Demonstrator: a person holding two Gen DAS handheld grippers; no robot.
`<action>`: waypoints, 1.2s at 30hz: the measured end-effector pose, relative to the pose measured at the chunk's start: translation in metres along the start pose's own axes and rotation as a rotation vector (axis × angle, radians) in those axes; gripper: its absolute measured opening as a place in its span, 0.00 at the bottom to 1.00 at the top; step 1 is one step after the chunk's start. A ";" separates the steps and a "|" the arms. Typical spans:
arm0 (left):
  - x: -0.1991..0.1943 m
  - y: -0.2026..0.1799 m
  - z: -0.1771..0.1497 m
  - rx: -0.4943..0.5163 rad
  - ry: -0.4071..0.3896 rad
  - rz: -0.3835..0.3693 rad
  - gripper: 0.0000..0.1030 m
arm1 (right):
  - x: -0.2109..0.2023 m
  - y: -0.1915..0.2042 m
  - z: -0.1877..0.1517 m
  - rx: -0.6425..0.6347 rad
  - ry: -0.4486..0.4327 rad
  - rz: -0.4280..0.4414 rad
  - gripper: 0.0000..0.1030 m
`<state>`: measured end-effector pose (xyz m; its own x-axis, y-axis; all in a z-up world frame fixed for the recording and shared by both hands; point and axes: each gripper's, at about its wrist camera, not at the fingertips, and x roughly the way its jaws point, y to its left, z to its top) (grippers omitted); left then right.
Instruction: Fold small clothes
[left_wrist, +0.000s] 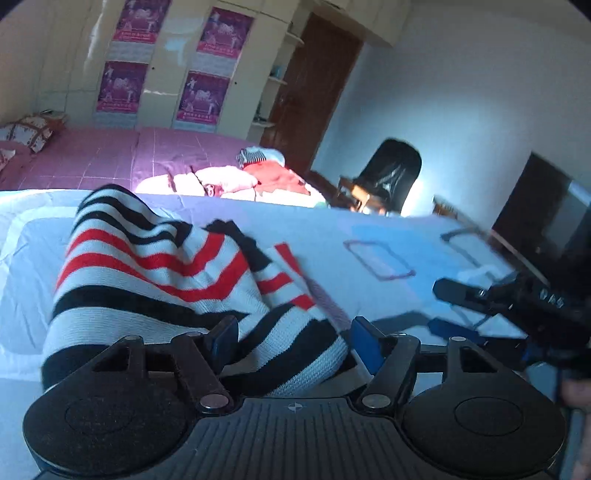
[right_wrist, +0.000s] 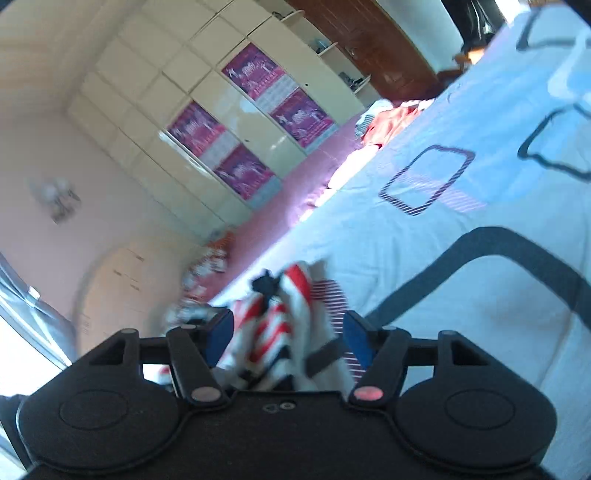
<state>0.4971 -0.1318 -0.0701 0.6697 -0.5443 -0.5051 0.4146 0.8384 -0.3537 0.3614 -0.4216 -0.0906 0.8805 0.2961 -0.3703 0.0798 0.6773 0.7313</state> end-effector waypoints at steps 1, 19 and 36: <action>-0.021 0.010 0.003 -0.037 -0.048 0.016 0.65 | 0.002 0.000 0.001 0.033 0.013 0.028 0.66; -0.017 0.146 -0.017 -0.363 -0.029 0.210 0.65 | 0.138 0.059 -0.047 0.131 0.424 0.062 0.20; 0.025 0.099 -0.015 -0.190 0.099 0.253 0.68 | 0.092 0.047 -0.038 -0.191 0.264 -0.085 0.23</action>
<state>0.5459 -0.0626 -0.1298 0.6699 -0.3270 -0.6666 0.1140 0.9324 -0.3429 0.4277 -0.3370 -0.1125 0.7211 0.3805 -0.5790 0.0369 0.8134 0.5805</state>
